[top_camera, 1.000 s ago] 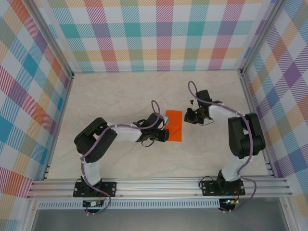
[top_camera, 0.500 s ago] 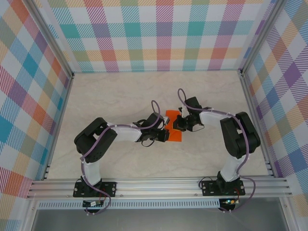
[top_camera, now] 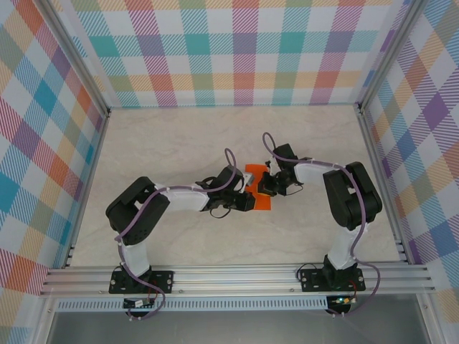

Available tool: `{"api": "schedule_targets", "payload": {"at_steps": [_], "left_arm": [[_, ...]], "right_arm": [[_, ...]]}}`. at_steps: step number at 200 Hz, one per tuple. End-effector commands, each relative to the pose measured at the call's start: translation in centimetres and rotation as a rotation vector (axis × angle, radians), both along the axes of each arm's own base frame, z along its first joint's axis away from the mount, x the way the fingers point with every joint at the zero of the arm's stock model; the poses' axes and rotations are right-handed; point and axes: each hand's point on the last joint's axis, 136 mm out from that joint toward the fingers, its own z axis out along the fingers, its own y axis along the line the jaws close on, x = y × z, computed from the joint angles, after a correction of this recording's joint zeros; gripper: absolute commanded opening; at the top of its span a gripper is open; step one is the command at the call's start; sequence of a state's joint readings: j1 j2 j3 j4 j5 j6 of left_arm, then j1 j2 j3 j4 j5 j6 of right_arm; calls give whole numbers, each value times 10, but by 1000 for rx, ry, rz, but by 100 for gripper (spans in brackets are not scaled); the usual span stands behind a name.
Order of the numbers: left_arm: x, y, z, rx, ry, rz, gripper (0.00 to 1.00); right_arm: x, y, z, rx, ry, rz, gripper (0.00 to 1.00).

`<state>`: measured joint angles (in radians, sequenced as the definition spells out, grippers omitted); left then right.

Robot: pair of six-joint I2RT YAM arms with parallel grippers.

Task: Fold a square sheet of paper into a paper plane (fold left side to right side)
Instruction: Fold the triangle a second time at the center of the table.

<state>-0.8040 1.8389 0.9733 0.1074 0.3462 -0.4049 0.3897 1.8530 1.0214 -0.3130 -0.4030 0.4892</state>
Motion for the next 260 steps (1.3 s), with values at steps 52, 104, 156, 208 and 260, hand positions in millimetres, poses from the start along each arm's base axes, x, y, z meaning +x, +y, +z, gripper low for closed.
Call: {"api": "schedule_targets", "payload": {"at_steps": [52,104,156,208,260], "left_arm": [[-2,2,-12,-4,54,1,6],[-1,14,-26,20,73,21,5],[4,32,-35,17,88,71,4],[1,48,-39,-5,112,104,3],[-1,23,2,-167,127,36,4]], "right_arm": [[-8,-23,-23,-138,43,-3,0],[-9,-26,-25,-163,48,-5,0],[-13,-30,-29,-187,62,-1,0],[-13,-31,-28,-191,63,-2,0],[-12,-30,-26,-187,62,-7,0]]}}
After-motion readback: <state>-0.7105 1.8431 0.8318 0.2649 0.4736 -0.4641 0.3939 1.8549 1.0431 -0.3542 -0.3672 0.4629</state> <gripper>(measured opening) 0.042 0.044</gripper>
